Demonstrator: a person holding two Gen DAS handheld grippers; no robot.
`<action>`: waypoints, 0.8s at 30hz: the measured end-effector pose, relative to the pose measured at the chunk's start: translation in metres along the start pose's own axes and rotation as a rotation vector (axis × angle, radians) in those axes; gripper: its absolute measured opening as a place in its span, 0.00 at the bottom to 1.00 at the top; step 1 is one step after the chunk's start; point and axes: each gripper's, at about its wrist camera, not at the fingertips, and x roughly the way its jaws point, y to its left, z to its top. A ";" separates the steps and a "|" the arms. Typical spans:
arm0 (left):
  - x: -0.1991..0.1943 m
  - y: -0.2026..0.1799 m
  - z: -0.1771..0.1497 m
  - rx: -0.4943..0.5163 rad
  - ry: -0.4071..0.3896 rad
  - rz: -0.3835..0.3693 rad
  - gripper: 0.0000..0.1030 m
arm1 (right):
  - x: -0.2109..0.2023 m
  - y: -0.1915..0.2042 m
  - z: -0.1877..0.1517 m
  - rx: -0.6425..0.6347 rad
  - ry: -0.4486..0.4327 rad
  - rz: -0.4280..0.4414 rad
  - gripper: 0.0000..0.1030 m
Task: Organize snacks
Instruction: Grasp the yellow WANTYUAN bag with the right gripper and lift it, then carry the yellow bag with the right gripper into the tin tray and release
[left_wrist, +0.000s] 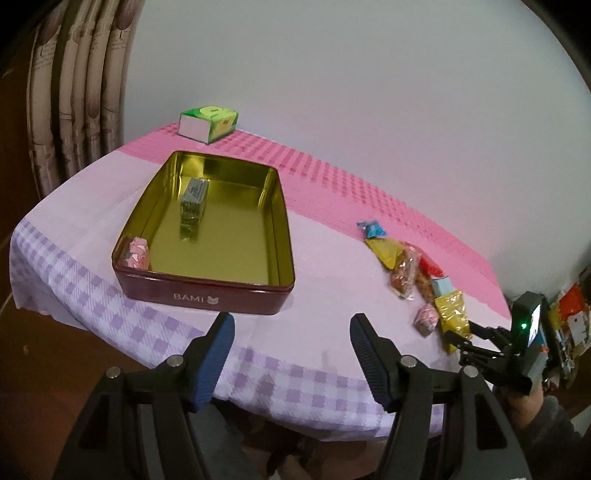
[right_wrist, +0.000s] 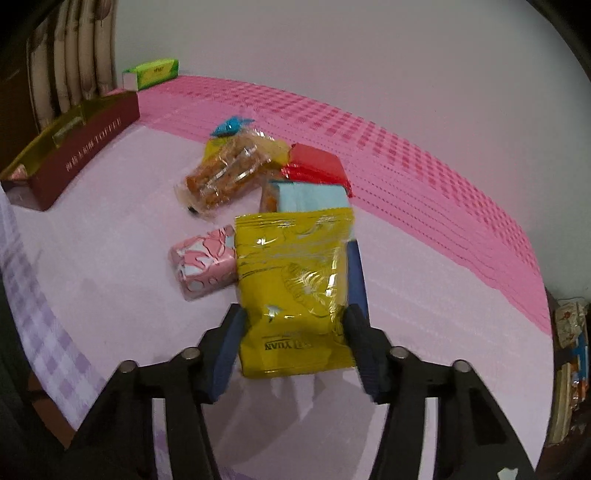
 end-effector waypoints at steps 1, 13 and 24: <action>-0.002 0.000 0.001 0.000 -0.006 0.001 0.64 | -0.004 -0.003 -0.001 0.019 -0.007 0.005 0.47; -0.021 0.003 0.002 -0.021 -0.068 0.054 0.64 | -0.097 0.002 0.055 0.039 -0.194 0.018 0.46; -0.050 0.040 0.001 -0.129 -0.134 0.168 0.64 | -0.149 0.049 0.132 -0.032 -0.307 0.023 0.46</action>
